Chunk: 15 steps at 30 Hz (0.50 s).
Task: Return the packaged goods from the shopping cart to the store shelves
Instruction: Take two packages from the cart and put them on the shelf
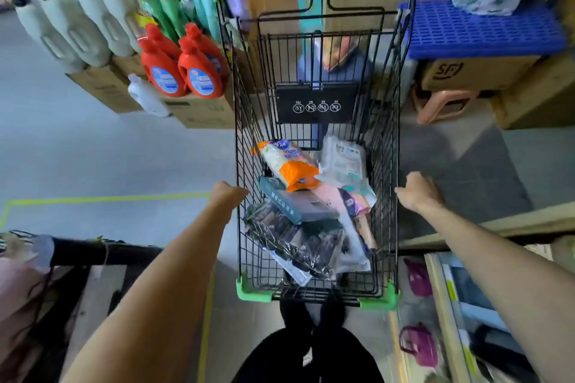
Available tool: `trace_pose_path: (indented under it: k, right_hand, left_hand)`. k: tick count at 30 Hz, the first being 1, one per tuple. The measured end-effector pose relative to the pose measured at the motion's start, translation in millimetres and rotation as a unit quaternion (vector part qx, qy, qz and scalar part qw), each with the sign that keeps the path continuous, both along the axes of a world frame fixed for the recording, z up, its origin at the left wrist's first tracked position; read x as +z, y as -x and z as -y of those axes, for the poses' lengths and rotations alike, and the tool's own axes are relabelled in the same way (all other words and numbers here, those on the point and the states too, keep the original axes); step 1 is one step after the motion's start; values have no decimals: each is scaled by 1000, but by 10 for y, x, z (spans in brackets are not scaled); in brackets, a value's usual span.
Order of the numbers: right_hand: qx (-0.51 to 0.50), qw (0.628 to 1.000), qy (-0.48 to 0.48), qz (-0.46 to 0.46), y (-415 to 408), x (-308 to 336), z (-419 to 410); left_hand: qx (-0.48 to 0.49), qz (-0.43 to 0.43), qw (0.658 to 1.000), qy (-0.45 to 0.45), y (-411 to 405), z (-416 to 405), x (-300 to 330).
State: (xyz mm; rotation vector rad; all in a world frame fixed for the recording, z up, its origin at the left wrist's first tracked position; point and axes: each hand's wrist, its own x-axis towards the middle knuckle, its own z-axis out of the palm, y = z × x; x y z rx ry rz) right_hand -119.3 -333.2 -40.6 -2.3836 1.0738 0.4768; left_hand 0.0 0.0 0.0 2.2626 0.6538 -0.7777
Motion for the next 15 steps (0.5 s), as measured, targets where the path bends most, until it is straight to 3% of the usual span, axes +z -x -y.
trace_pose_path:
  k: [1, 5, 9, 15]
  right_hand:
    - [5, 1000, 2, -27, 79, -99, -35]
    - [-3, 1000, -13, 4, 394, -498, -256]
    - [2, 999, 15, 36, 449, -623, -195]
    - [28, 998, 56, 33, 763, -719, -427]
  left_hand:
    - [-15, -27, 999, -13, 89, -32, -86]
    - [-104, -77, 989, -64, 430, -204, -634]
    - [-221, 13, 952, -212, 637, -346, -939]
    - [-282, 35, 930, -233, 811, -585, -1028]
